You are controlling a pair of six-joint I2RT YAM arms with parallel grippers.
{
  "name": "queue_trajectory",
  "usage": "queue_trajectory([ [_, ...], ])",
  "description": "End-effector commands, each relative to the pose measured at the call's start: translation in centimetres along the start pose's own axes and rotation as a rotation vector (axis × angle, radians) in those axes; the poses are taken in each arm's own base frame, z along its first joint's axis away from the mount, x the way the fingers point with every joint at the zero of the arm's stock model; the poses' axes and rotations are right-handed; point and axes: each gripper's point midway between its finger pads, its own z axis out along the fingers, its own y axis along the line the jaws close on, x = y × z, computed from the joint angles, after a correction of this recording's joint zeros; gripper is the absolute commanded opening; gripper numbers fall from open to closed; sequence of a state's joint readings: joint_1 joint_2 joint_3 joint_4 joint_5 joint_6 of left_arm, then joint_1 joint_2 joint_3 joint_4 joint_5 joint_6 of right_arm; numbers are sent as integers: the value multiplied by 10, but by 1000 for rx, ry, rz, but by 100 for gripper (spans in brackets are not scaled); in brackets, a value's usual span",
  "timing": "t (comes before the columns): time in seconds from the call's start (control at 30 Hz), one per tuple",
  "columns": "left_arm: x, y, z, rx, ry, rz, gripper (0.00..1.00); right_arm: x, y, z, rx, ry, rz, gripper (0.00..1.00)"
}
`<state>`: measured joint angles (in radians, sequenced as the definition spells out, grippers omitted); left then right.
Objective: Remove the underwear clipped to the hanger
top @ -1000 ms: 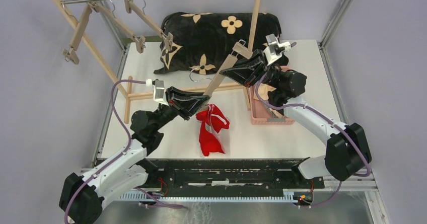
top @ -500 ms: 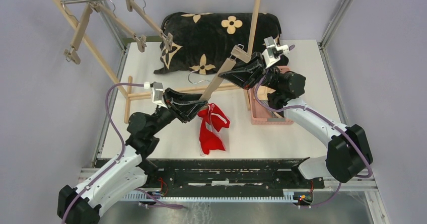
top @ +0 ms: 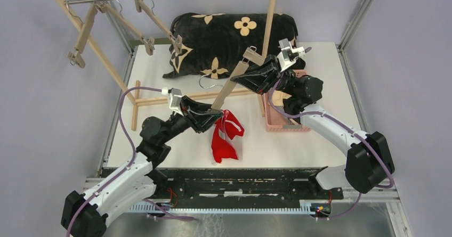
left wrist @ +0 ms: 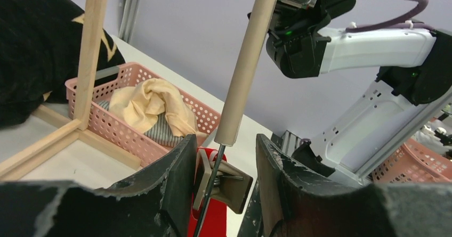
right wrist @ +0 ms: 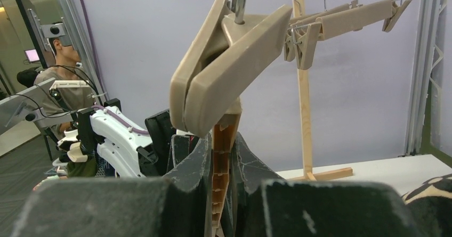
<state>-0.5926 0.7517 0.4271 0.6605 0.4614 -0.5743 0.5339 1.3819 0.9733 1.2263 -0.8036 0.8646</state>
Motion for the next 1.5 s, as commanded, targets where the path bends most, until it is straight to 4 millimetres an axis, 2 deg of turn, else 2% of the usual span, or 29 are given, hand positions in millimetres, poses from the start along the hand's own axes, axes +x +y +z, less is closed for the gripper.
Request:
queue_trajectory([
  [0.0, 3, -18, -3, 101, 11, 42, 50, -31, 10, 5, -9, -82, -90, 1],
  [0.07, 3, -19, -4, 106, 10, 53, 41, -31, 10, 4, -7, -82, -86, 1],
  [0.17, 3, -21, -5, 118, 16, 61, 10, -31, 10, 4, -3, -83, -84, 1],
  [0.2, 3, -21, -4, 116, 15, 63, 4, -31, 10, 4, -3, -83, -82, 1],
  [0.3, 0, -20, -3, 111, 10, 74, 4, -30, 10, 5, -7, -78, -80, 1],
  [0.33, -2, -20, -2, 108, 7, 80, 14, -30, 10, 4, -6, -75, -78, 1],
  [0.37, -3, -20, -2, 105, 5, 85, 30, -29, 10, 4, -7, -72, -76, 1],
  [0.4, -6, -19, -1, 102, 1, 91, 39, -29, 10, 4, -7, -70, -76, 1],
  [0.47, -14, -19, 2, 89, -22, 101, 48, -27, 11, 4, -8, -64, -76, 1],
  [0.6, -35, -22, 9, 83, -64, 149, 52, -24, 11, 2, -7, -50, -70, 1],
  [0.73, -48, -25, 17, 91, -76, 182, 51, -22, 11, 1, -7, -40, -68, 1],
  [0.9, -46, -25, 25, 110, -56, 179, 47, -22, 13, 1, -8, -37, -68, 1],
  [1.0, -39, -24, 27, 130, -37, 164, 34, -23, 13, 1, -5, -40, -73, 1],
  [1.13, -34, -22, 30, 134, -24, 148, 4, -22, 12, 1, -2, -37, -67, 1],
  [1.27, -40, -26, 30, 146, -40, 148, 3, -15, 7, -1, 19, -16, -59, 2],
  [1.3, -43, -29, 30, 151, -42, 150, 3, -12, 3, -2, 35, -4, -58, 11],
  [1.33, -47, -32, 29, 150, -41, 149, 3, -7, -1, -4, 58, 11, -58, 30],
  [1.37, -46, -30, 29, 133, -21, 138, 3, -2, -7, -7, 89, 25, -59, 37],
  [1.47, -50, -19, 26, 26, 18, 132, 3, 16, -25, -23, 217, 86, -79, 48],
])
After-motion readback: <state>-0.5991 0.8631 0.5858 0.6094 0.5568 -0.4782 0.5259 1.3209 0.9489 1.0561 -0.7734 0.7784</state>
